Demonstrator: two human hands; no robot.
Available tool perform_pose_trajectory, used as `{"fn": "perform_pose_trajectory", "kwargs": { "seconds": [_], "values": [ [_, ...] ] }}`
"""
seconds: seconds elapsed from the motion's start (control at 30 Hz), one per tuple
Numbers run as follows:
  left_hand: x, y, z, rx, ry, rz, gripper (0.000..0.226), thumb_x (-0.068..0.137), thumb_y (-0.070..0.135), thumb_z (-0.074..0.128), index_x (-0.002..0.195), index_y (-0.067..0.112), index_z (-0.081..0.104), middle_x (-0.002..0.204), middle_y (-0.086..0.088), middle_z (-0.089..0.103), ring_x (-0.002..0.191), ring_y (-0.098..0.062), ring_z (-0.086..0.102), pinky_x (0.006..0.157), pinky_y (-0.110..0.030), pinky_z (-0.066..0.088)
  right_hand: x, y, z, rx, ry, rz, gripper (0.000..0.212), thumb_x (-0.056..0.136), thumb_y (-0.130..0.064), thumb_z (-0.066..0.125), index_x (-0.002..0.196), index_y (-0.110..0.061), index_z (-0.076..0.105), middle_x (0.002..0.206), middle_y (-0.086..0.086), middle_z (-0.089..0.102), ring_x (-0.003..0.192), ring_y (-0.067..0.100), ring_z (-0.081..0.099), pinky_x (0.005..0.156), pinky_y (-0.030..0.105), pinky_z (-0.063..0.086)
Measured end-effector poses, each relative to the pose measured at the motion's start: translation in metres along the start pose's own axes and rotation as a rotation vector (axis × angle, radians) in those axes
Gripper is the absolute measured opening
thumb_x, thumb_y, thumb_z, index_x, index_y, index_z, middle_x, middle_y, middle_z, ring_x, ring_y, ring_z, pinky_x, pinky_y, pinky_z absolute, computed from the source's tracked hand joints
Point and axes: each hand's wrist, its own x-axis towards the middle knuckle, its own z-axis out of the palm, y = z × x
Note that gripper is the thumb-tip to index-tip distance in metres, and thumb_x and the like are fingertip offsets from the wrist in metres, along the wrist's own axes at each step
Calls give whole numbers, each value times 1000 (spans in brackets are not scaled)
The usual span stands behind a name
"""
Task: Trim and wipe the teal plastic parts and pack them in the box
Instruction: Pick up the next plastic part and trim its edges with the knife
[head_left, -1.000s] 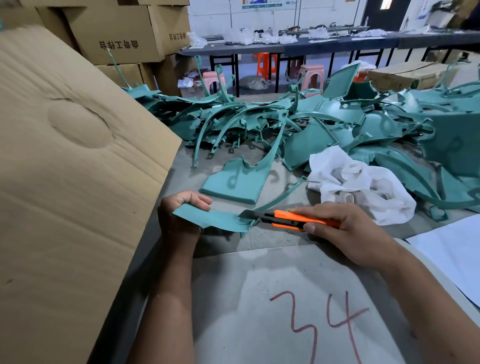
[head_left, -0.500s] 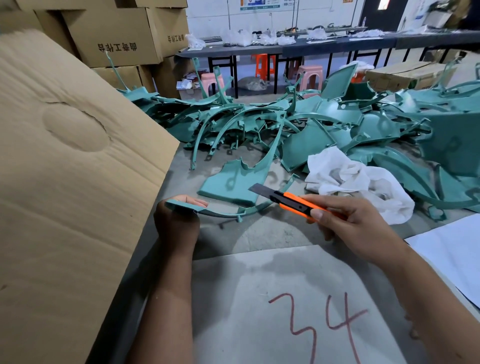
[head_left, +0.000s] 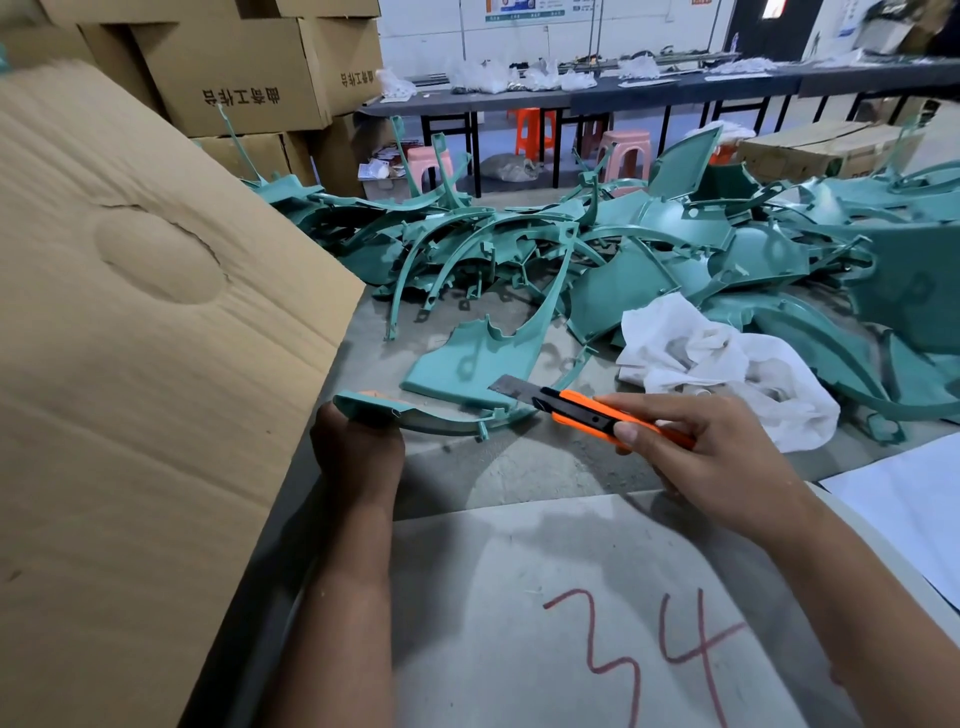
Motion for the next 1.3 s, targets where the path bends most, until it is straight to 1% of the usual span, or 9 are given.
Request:
{"fn": "perform_pose_trajectory", "kwargs": {
  "seconds": [0.2,0.43,0.57,0.63,0.73,0.83,1.0,1.2,1.3],
  "values": [
    [-2,1,-2,31,-5,4,49,89,6,75,133,-4,56,134,-21,61,124,-34,60,107,-46,49,-1,-2,-1,-62,-91,-43,34,98,-17,71,121,-43,76,77,-16,75,48,2,44,50,11,29],
    [-4,5,-1,-23,39,-4,46,87,1,73,130,-7,58,130,-22,64,121,-35,62,103,-44,52,0,-6,4,287,-94,86,28,92,-33,67,113,-46,78,72,12,69,49,17,41,45,25,34],
    [-11,12,-1,-52,112,24,15,84,-6,65,95,4,63,112,-23,69,101,-35,65,83,-37,53,0,-12,9,366,-2,104,29,92,-27,66,114,-39,79,72,16,67,49,24,43,43,22,36],
    [-12,15,0,-63,150,42,30,83,-6,63,75,21,53,97,-17,69,93,-34,66,78,-38,54,-1,-13,10,334,-49,91,29,92,-29,66,117,-38,79,72,12,68,50,22,44,45,24,36],
    [-11,13,-1,-94,148,45,22,85,-3,69,83,17,62,98,-14,70,93,-28,67,79,-36,55,0,-10,12,319,-108,94,29,95,-29,65,120,-37,78,72,10,67,52,22,40,47,27,32],
    [-9,7,-1,-123,40,170,31,83,-12,56,69,15,66,83,-8,74,82,-24,72,76,-37,62,2,-4,11,264,-94,144,32,101,-21,65,114,-47,77,74,13,68,52,23,41,51,34,33],
    [-13,10,-4,-145,-23,297,51,77,-20,49,55,23,63,65,2,71,65,-8,69,65,-13,52,0,-2,8,263,-99,104,33,100,-20,65,115,-47,77,72,11,68,51,19,40,48,30,30],
    [-22,21,-12,-183,-97,261,20,73,0,63,61,17,65,81,2,70,77,-14,66,66,-15,51,0,5,8,133,-128,92,31,100,-10,67,116,-33,80,66,-10,69,46,-2,47,48,6,30],
    [-22,35,-17,-154,-57,102,8,84,17,58,83,14,66,83,1,68,81,-22,62,63,-21,50,0,7,8,157,-78,97,35,101,-15,66,115,-45,78,71,0,71,48,2,47,49,13,34]
  ]
}}
